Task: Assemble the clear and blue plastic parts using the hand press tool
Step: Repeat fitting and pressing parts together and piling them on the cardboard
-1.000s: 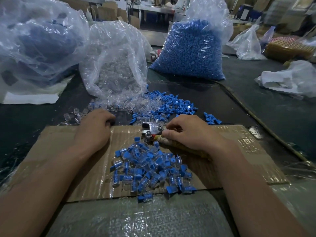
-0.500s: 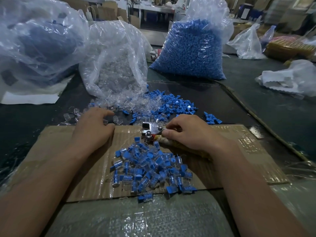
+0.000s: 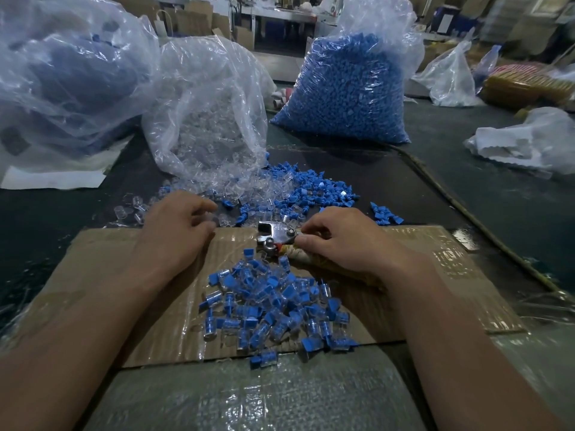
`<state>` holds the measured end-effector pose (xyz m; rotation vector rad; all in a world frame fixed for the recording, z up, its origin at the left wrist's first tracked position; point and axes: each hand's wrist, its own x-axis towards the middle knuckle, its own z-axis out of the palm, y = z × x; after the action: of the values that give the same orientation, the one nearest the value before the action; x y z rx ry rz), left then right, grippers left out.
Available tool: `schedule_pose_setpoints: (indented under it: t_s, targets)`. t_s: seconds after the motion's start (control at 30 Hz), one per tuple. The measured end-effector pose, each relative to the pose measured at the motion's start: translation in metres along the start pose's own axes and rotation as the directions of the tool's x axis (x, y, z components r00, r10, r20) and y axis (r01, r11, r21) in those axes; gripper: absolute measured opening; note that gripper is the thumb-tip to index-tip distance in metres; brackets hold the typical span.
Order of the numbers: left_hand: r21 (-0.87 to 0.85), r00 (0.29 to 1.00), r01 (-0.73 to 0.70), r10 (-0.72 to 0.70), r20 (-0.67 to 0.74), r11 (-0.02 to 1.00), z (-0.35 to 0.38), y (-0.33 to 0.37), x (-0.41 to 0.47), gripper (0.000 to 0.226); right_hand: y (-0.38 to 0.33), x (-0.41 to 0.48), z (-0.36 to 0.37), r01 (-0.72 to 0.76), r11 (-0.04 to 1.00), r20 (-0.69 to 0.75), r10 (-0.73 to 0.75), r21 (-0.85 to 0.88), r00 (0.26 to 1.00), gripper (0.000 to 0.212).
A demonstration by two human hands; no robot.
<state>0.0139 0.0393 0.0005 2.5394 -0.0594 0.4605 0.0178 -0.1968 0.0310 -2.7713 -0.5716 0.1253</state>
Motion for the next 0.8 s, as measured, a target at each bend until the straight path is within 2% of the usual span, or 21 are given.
schedule_pose_setpoints:
  t_s: [0.13,0.23,0.33,0.4,0.5,0.6,0.73,0.8]
  targets:
    - [-0.119,0.995,0.013,-0.025,-0.1,0.993,-0.001,0.005,-0.004,0.027,0.003,0.002,-0.001,-0.005,0.999,-0.042,0.007,0.033,0.999,0.028]
    - [-0.197,0.994,-0.034,0.013,-0.108,0.98,0.0,0.01,-0.009,0.026,0.011,0.007,-0.001,-0.07,0.994,-0.175,0.084,0.082,0.981,0.021]
    - [-0.228,0.994,-0.081,0.061,-0.092,0.97,0.0,0.011,-0.011,0.026,0.024,0.011,-0.001,-0.181,0.975,-0.383,0.218,0.13,0.898,0.018]
    - [-0.26,0.995,-0.079,0.059,-0.084,0.962,-0.001,0.011,-0.01,0.025,0.032,0.014,-0.002,-0.241,0.953,-0.437,0.299,0.184,0.848,0.017]
    - [-0.392,0.999,-0.04,0.025,-0.043,0.919,-0.001,0.015,-0.012,0.027,0.04,0.017,0.0,-0.289,0.936,-0.428,0.348,0.198,0.834,0.018]
    - [-0.638,0.996,0.088,-0.064,0.061,0.765,-0.003,0.024,-0.018,0.036,0.041,0.022,0.004,-0.268,0.949,-0.386,0.313,0.167,0.867,0.026]
    - [-0.704,0.992,0.118,-0.044,0.122,0.7,-0.006,0.034,-0.023,0.021,0.038,0.03,0.009,-0.256,0.966,-0.258,0.253,0.022,0.932,0.037]
    - [-0.74,0.986,0.15,-0.048,0.158,0.656,-0.007,0.037,-0.023,0.015,0.037,0.032,0.011,-0.249,0.968,-0.195,0.24,-0.025,0.951,0.036]
